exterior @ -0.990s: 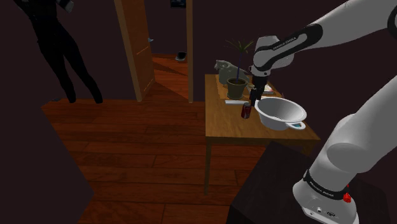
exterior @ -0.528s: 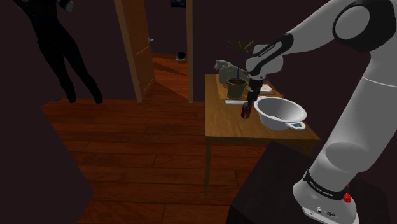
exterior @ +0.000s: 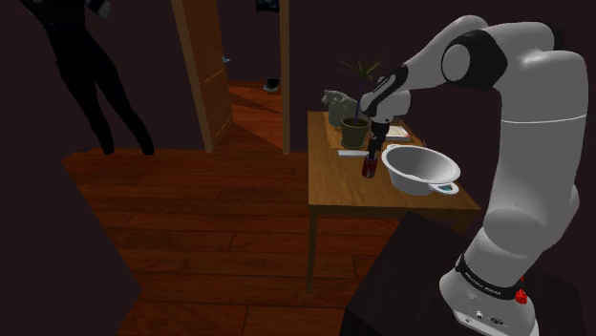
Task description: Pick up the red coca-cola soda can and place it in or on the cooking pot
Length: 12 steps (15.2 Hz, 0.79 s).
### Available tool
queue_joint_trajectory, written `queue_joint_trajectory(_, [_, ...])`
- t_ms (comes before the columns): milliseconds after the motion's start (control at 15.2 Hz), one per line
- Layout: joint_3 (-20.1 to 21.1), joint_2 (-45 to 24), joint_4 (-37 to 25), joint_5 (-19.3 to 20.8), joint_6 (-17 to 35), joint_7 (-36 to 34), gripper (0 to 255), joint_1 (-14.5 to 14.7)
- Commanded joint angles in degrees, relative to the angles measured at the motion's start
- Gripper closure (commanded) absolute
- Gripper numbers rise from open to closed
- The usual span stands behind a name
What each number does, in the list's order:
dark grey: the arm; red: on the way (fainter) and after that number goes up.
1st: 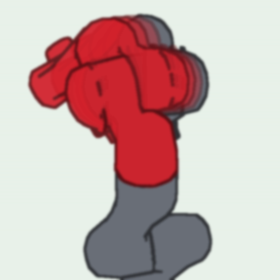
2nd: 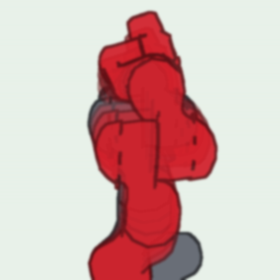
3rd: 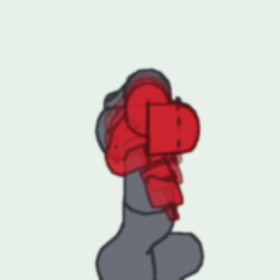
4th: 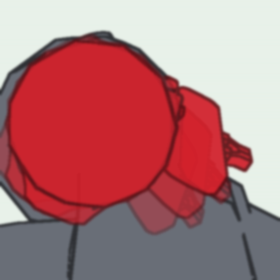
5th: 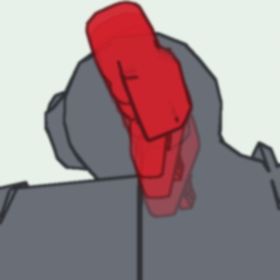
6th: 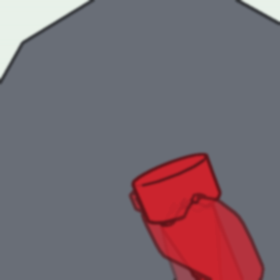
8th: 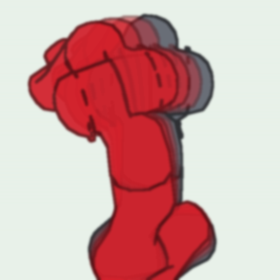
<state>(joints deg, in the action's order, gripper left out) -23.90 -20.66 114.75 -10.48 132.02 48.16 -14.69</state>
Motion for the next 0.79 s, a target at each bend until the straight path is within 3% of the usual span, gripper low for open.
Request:
queue_joint_trajectory(0, [0.86,-4.6,-4.27,-2.18,0.29,2.26,0,-1.87])
queue_joint_trajectory(330, [2.87,-14.4,-15.47,-5.41,-0.84,5.89,0,-6.5])
queue_joint_trajectory(726, [3.89,-17.46,-15.44,-6.65,2.17,6.63,0,-7.21])
